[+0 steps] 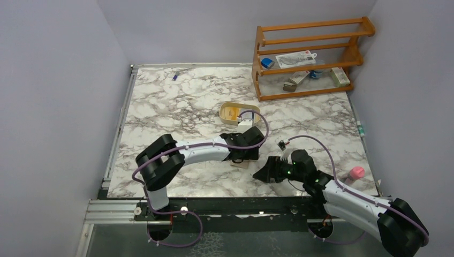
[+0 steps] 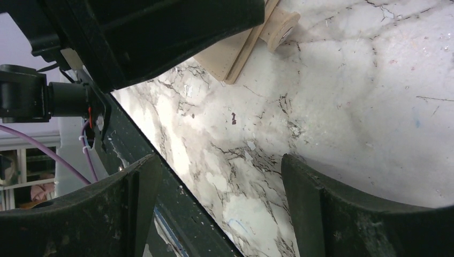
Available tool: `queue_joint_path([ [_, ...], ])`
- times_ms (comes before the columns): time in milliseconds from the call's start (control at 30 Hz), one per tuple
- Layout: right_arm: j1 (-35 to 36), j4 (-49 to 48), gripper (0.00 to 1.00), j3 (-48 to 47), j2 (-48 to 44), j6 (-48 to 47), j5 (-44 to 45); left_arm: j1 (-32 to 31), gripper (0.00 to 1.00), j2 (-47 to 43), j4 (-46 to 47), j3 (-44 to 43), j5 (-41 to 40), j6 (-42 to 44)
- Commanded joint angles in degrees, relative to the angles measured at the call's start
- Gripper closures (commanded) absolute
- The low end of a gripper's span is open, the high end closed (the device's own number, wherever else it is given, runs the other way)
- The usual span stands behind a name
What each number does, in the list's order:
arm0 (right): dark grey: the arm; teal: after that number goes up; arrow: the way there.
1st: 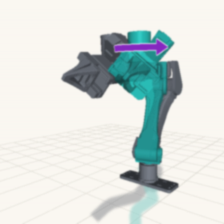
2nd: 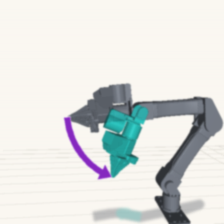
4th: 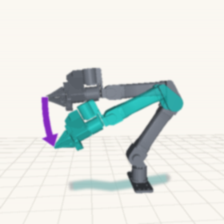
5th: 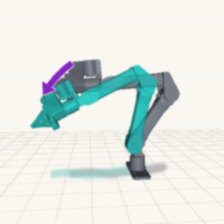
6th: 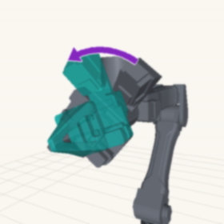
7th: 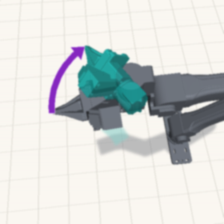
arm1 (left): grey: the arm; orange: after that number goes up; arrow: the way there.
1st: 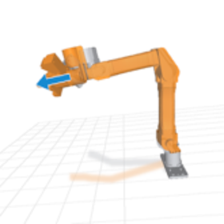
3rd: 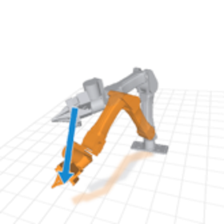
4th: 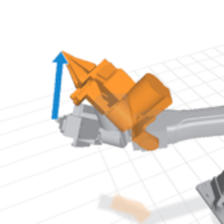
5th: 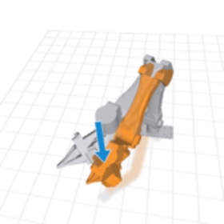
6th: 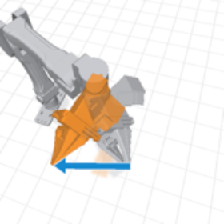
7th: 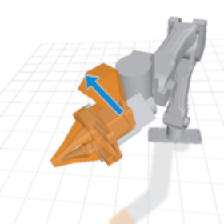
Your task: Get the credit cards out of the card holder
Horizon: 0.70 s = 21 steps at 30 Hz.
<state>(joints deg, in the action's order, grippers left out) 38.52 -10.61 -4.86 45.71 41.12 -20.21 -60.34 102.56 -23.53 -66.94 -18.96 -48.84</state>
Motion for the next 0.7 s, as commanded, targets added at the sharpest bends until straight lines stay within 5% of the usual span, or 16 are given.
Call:
queue_joint_path([
  [0,-0.03,1.22,0.12,-0.45,0.03,-0.25,-0.45,1.09,0.29,-3.61,10.13,5.69,5.27,-4.15],
  [667,-0.03,2.29,0.12,-2.06,1.93,-0.34,-0.71,1.96,0.29,-4.15,13.56,11.35,5.08,-7.30],
])
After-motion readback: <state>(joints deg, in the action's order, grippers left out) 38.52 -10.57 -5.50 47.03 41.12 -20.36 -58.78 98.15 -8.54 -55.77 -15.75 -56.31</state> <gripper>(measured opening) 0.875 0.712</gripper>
